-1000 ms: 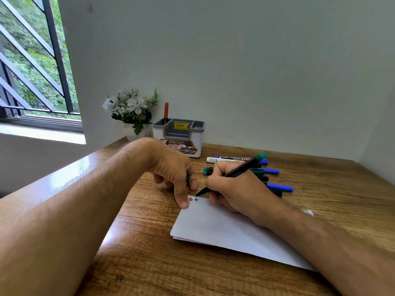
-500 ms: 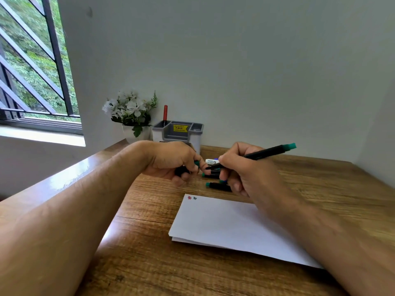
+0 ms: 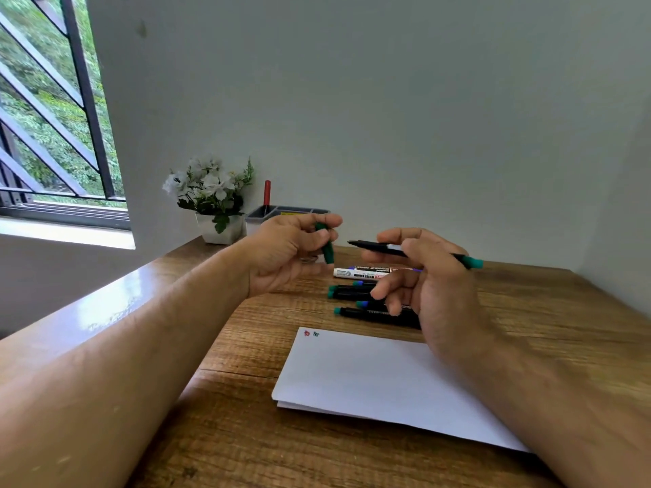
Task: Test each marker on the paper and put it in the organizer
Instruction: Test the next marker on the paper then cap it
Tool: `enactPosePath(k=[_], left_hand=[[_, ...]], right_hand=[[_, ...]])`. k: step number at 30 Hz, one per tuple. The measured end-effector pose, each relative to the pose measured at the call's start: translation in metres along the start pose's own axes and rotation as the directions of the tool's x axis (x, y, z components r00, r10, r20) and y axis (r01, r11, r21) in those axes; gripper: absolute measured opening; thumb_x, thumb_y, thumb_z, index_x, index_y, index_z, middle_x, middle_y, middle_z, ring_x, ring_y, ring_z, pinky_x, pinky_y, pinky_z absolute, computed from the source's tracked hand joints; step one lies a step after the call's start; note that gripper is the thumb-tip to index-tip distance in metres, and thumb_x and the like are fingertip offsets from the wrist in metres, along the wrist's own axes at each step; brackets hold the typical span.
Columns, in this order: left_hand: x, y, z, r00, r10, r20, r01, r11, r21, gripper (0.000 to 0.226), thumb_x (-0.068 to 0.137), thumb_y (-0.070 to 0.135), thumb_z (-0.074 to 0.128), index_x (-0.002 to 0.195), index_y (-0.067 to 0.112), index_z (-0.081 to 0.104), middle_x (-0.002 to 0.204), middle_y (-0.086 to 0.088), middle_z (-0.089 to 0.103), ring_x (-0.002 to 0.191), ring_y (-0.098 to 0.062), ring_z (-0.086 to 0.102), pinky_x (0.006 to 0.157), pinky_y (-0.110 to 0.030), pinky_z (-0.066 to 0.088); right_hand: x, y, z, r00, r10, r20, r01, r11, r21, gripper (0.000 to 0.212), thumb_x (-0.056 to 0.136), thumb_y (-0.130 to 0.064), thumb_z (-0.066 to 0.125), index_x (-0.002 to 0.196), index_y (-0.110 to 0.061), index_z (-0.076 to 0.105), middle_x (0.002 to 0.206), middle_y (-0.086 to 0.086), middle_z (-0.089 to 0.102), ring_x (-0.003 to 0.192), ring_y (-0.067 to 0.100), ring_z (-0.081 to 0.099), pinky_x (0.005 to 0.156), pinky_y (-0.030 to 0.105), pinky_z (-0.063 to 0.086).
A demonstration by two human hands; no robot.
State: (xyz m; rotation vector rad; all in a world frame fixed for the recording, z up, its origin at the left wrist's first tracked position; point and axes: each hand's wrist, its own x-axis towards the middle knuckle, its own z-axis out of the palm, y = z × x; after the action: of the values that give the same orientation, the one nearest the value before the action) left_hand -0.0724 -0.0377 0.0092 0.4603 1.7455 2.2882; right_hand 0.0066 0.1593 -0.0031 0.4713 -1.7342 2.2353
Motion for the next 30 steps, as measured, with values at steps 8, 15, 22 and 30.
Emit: enactPosePath(k=[8,15,22,30], left_hand=[[0.0007,-0.0009,0.0026,0.989,0.039,-0.140,-0.071,0.970,-0.233,0.019,0.095,-0.002,0.052,0.104,0.000,0.068,0.092,-0.016,0.075,0.086,-0.024,0.075,0.073,-0.039,0.062],[-0.0005,-0.0024,0.0074,0.989,0.016,-0.147,-0.052,0.967,-0.248,0.020,0.097,-0.002,0.049,0.106,-0.001,0.066,0.090,-0.019,0.075,0.089,-0.029,0.074,0.072,-0.037,0.062],[-0.0010,-0.0033,0.0075,0.994,0.023,-0.110,-0.049,0.970,-0.237,0.019,0.095,-0.002,0.050,0.105,-0.001,0.067,0.092,-0.020,0.075,0.091,-0.029,0.074,0.077,-0.037,0.062],[-0.0010,-0.0047,0.0037,0.995,0.046,-0.091,-0.060,0.987,-0.149,0.022,0.093,0.001,0.053,0.108,0.001,0.069,0.096,-0.020,0.074,0.093,-0.027,0.074,0.079,-0.035,0.061]], right_hand=[[-0.0020,-0.0025,-0.0027,0.991,-0.094,-0.090,0.082,0.988,-0.128,0.019,0.095,-0.010,0.052,0.077,-0.012,0.048,0.089,0.011,0.079,0.043,0.022,0.061,0.035,0.026,0.039],[-0.0018,-0.0001,-0.0012,0.996,-0.066,-0.053,0.056,0.984,-0.166,0.022,0.096,-0.011,0.055,0.075,-0.013,0.048,0.088,0.009,0.079,0.042,0.019,0.061,0.033,0.025,0.039],[-0.0014,0.0007,-0.0007,0.997,-0.037,-0.071,0.023,0.982,-0.190,0.020,0.096,-0.012,0.056,0.077,-0.012,0.049,0.087,0.007,0.080,0.041,0.017,0.061,0.033,0.023,0.041],[-0.0003,0.0015,-0.0044,0.997,-0.054,-0.063,0.038,0.972,-0.230,0.020,0.094,-0.014,0.059,0.075,-0.015,0.054,0.085,0.005,0.080,0.042,0.017,0.062,0.034,0.025,0.041]])
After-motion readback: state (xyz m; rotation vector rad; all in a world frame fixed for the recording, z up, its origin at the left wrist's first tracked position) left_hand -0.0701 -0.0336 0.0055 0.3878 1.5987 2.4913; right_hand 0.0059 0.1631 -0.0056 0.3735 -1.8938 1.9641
